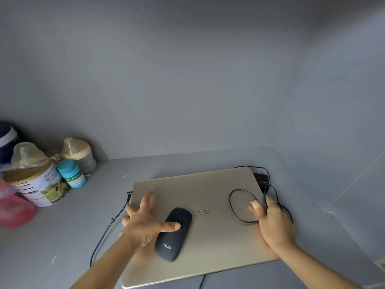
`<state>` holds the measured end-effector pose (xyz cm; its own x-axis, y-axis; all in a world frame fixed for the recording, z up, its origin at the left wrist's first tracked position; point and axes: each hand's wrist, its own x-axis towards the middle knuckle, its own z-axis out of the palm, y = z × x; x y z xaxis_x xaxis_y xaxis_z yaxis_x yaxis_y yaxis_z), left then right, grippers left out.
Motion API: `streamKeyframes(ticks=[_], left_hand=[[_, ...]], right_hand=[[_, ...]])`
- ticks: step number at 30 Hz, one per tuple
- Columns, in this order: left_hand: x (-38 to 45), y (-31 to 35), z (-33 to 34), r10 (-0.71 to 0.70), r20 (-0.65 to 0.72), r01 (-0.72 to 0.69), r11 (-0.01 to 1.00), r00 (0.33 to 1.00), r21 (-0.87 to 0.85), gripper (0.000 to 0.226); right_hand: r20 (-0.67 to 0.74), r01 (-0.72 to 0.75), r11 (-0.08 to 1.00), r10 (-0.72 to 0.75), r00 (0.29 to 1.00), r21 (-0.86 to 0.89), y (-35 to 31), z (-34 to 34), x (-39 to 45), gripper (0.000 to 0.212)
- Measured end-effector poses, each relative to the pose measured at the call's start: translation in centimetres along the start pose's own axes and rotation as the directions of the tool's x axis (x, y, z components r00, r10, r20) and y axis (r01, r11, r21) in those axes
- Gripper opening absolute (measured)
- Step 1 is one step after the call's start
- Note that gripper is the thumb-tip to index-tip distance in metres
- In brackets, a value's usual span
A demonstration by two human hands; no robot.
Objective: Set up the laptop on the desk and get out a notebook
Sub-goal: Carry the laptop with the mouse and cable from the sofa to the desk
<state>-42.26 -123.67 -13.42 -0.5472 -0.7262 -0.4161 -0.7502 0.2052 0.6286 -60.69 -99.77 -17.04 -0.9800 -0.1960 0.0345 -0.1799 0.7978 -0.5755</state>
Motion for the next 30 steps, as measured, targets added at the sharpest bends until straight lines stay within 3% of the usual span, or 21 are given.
streamKeyframes(ticks=[19,30], left_hand=[[2.0,-0.9,-0.2,-0.028,0.016,0.028,0.999,0.999,0.018,0.137],[2.8,-0.7,-0.6,-0.005,0.031,0.005,1.0,1.0,0.011,0.132]], right_hand=[[0.022,-0.018,1.0,0.018,1.0,-0.022,-0.4,1.9,0.1,0.039],[0.069,-0.019,0.992,0.028,0.997,-0.124,-1.3,1.9,0.5,0.042]])
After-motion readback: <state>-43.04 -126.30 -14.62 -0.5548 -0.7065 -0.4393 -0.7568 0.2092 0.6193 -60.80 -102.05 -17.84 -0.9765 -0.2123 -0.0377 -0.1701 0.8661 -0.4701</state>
